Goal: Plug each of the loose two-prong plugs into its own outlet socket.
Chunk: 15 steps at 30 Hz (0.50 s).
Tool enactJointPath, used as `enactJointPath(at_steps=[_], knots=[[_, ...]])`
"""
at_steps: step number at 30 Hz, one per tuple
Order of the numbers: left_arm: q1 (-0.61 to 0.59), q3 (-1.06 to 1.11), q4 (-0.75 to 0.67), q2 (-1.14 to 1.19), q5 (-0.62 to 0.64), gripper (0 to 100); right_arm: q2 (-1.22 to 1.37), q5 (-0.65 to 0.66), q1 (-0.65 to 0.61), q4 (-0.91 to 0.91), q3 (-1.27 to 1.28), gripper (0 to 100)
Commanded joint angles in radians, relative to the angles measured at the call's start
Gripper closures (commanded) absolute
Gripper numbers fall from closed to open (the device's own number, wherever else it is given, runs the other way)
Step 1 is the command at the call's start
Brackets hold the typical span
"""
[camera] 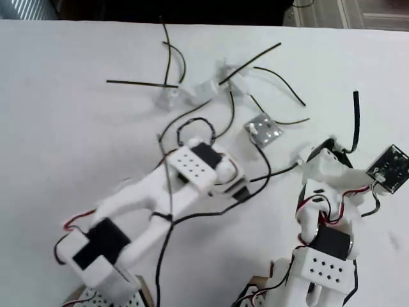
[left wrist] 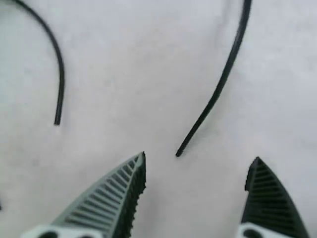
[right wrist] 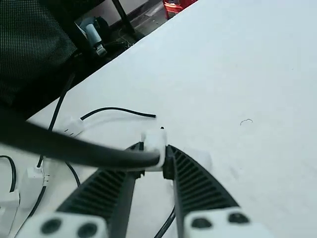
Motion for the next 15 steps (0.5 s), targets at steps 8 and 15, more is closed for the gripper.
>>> enactJointPath(at_steps=[8, 15], knots=[[0.042, -0.325, 0.014, 0.346, -0.009, 83, 0.001, -0.005, 0.008, -0.015, -0.048, 98.1], [0.051, -0.439, 0.269, 0.309, -0.002, 98, 0.001, -0.002, 0.007, -0.019, -0.037, 98.1]])
